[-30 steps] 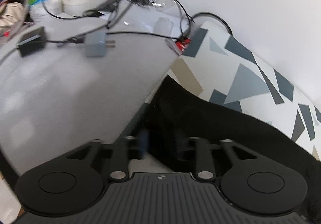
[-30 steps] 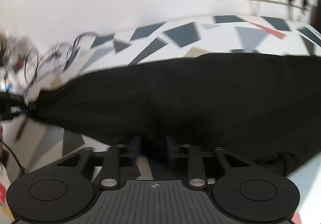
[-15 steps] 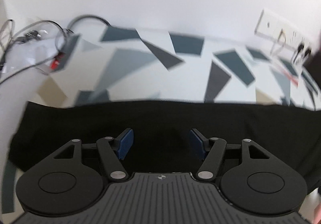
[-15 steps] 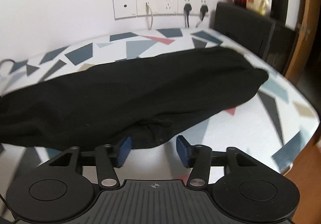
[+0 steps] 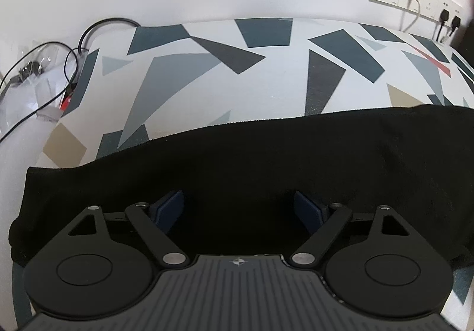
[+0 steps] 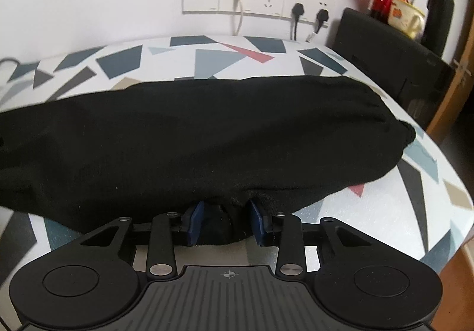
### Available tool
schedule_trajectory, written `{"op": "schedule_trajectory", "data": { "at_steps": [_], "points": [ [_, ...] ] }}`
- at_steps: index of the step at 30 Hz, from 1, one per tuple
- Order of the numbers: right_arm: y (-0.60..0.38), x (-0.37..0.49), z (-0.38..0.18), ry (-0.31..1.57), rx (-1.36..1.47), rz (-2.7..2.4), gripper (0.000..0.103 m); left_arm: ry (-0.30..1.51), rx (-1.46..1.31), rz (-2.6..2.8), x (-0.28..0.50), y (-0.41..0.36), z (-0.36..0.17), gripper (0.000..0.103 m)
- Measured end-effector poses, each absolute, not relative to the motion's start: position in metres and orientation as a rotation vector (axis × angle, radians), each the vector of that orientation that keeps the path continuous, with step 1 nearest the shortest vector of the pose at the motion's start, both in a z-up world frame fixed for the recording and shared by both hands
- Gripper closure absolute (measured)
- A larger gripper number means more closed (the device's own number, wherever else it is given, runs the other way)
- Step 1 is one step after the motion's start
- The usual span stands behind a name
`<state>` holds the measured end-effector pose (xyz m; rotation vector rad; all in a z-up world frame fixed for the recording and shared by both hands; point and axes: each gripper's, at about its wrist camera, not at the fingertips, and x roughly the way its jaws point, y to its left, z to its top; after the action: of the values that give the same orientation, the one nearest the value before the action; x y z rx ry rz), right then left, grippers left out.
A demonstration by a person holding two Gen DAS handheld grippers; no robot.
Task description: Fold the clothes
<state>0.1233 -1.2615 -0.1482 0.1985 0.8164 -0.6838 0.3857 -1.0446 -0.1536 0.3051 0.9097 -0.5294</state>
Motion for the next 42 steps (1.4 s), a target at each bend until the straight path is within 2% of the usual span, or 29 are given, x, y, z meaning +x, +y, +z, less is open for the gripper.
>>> {"op": "schedule_trajectory", "data": {
  "at_steps": [3,4,5,6,10,13,15,19,22,24,26,28,29,30,31,34,35,36,38,40,42],
  "points": [
    [-1.266,0.130,-0.150,0.819,0.170,-0.687,0.073,0.907,0.302,-0.527,0.385,-1.045,-0.154,0.018],
    [-1.269,0.130,-0.150,0.817,0.181,-0.689,0.078,0.909,0.302,-0.526,0.386,-1.045,-0.153,0.018],
    [-1.271,0.128,-0.149,0.817,0.194,-0.697,0.090,0.913,0.304,-0.524,0.387,-1.045,-0.153,0.017],
    [-1.272,0.123,-0.147,0.812,0.212,-0.702,0.092,0.918,0.308,-0.520,0.388,-1.046,-0.153,0.014],
    [-1.270,0.093,-0.137,0.747,0.290,-0.717,0.095,0.950,0.310,-0.512,0.395,-1.047,-0.153,0.010],
    [-1.262,0.066,-0.129,0.668,0.335,-0.732,0.096,0.952,0.311,-0.515,0.397,-1.047,-0.154,0.009],
    [-1.260,0.049,-0.129,0.632,0.370,-0.774,0.100,0.948,0.311,-0.516,0.396,-1.047,-0.154,0.009],
    [-1.273,0.020,-0.139,0.609,0.500,-0.899,0.101,0.945,0.313,-0.520,0.396,-1.047,-0.154,0.009],
    [-1.274,0.021,-0.142,0.625,0.488,-0.870,0.095,0.945,0.315,-0.522,0.396,-1.047,-0.154,0.009],
    [-1.267,0.033,-0.141,0.627,0.460,-0.814,0.066,0.946,0.315,-0.523,0.396,-1.047,-0.154,0.008],
    [-1.260,0.048,-0.142,0.637,0.411,-0.767,0.058,0.944,0.316,-0.525,0.397,-1.047,-0.154,0.008],
    [-1.255,0.062,-0.145,0.654,0.367,-0.732,0.056,0.939,0.318,-0.529,0.396,-1.046,-0.155,0.008],
    [-1.255,0.068,-0.147,0.668,0.355,-0.720,0.060,0.937,0.318,-0.531,0.396,-1.045,-0.155,0.008],
    [-1.257,0.071,-0.149,0.686,0.354,-0.709,0.087,0.935,0.319,-0.533,0.396,-1.045,-0.155,0.008],
    [-1.260,0.070,-0.149,0.689,0.370,-0.707,0.097,0.933,0.320,-0.535,0.396,-1.045,-0.155,0.007],
    [-1.271,0.055,-0.141,0.667,0.449,-0.760,0.096,0.935,0.314,-0.535,0.397,-1.044,-0.156,0.006],
    [-1.274,0.049,-0.140,0.676,0.474,-0.795,0.101,0.935,0.310,-0.531,0.397,-1.044,-0.156,0.006],
    [-1.279,0.041,-0.140,0.689,0.509,-0.848,0.101,0.934,0.304,-0.526,0.397,-1.043,-0.156,0.005],
    [-1.301,0.022,-0.144,0.681,0.683,-0.937,0.101,0.930,0.288,-0.512,0.395,-1.042,-0.157,0.004],
    [-1.324,0.006,-0.143,0.607,0.845,-0.993,0.100,0.919,0.272,-0.499,0.393,-1.040,-0.158,0.003],
    [-1.341,0.002,-0.133,0.530,0.890,-1.005,0.094,0.911,0.263,-0.488,0.391,-1.040,-0.158,0.003]
  ]
}}
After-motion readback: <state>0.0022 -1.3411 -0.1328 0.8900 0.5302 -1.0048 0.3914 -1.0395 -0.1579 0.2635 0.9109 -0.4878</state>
